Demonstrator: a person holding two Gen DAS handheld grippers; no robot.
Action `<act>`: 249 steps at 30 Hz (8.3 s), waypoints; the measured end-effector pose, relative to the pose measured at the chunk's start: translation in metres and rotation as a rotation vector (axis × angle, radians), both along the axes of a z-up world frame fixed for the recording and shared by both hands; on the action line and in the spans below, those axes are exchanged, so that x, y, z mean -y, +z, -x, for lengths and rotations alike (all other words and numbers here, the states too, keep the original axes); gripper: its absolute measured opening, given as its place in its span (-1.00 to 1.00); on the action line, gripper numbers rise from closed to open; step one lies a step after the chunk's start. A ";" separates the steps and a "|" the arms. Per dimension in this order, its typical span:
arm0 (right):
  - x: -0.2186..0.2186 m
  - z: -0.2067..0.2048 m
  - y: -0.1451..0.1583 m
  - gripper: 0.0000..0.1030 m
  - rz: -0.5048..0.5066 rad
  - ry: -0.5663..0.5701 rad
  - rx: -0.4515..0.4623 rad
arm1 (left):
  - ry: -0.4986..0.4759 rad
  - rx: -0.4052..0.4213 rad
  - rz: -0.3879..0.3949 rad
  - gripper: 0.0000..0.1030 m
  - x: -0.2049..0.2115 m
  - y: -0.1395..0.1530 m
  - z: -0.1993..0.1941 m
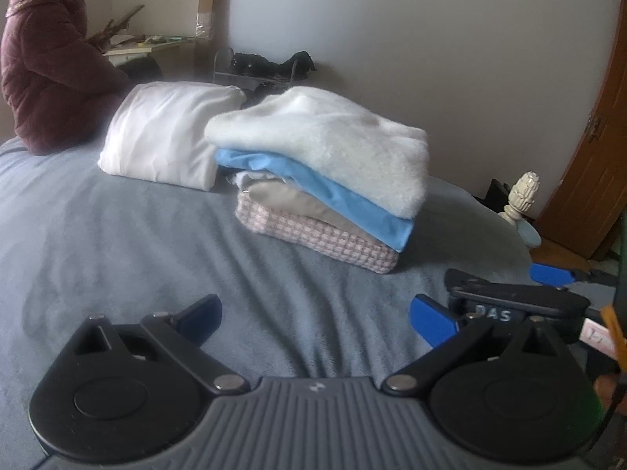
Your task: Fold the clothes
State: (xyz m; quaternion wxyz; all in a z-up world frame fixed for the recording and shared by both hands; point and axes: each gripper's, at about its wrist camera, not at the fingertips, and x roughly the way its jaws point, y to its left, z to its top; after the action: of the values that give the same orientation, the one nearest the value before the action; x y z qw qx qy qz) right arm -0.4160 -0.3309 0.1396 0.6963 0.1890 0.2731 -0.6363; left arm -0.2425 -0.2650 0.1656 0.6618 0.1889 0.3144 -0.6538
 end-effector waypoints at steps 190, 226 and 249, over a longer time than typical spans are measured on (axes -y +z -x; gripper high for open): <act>0.187 -0.068 0.002 0.38 0.426 0.536 0.006 | 0.310 0.141 -0.104 0.99 0.029 -0.005 -0.033; 0.286 -0.155 0.055 -0.64 0.040 0.874 0.286 | 0.330 -0.006 -0.135 0.99 0.049 -0.040 -0.084; 0.106 0.027 -0.003 0.38 0.385 0.923 -0.199 | 0.341 0.008 -0.120 0.99 0.054 -0.023 -0.065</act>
State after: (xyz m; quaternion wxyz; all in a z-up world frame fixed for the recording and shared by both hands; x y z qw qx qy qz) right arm -0.4434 -0.4372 0.1364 0.8975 -0.1448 0.2709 -0.3164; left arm -0.1773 -0.3190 0.1425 0.7518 0.1747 0.3778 -0.5114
